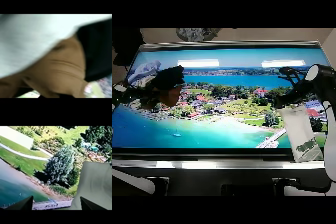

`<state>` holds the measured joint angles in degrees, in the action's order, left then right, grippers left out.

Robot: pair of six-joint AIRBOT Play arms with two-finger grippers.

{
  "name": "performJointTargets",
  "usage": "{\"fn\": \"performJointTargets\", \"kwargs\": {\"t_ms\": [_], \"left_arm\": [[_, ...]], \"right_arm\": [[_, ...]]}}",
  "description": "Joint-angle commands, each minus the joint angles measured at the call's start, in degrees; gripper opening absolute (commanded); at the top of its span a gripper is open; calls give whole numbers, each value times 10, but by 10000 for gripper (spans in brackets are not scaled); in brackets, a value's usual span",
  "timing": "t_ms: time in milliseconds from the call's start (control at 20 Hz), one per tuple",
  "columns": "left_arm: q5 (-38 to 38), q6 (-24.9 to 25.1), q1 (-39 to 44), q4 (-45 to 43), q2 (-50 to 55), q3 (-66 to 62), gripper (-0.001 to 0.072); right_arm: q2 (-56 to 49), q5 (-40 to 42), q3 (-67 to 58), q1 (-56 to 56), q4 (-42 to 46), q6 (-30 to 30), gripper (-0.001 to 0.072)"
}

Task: Fold the shirts.

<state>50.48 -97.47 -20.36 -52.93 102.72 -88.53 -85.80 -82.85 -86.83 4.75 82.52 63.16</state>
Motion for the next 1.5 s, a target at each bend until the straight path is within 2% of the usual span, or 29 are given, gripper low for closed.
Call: {"fn": "performJointTargets", "kwargs": {"t_ms": [0,100,300,450,600,800,950,1000,1050,1100,1200,1250,1300,1450], "left_arm": [[-3,166,27,82,-97,-5,23],[5,238,66,82,-206,-5,23],[9,244,183,58,-389,-5,23],[30,235,275,58,-447,4,22],[71,224,361,58,-443,25,22],[72,225,474,58,-398,135,24],[55,224,546,59,-323,210,39],[58,224,562,58,-293,217,234],[75,214,565,58,-271,213,490],[88,193,553,57,-263,206,538],[109,191,501,51,-276,182,549],[124,191,462,36,-288,163,595],[146,190,422,19,-299,147,720],[251,190,322,-49,-310,146,720]], "right_arm": [[16,-13,-1,0,27,-7,670],[53,-12,-1,0,39,-11,670],[152,-16,-1,0,39,-15,670],[225,-46,-1,0,39,-15,670],[277,-93,-1,0,39,-26,670],[303,-154,0,0,39,-26,670],[297,-147,0,0,39,-26,670],[291,-142,0,0,39,-26,670],[283,-142,0,0,39,-26,670],[273,-143,0,0,39,-27,670],[246,-147,0,0,13,-43,672],[230,-144,3,0,-10,-43,673],[213,-136,17,0,-41,-50,675],[159,-104,98,0,-101,-65,689]]}}
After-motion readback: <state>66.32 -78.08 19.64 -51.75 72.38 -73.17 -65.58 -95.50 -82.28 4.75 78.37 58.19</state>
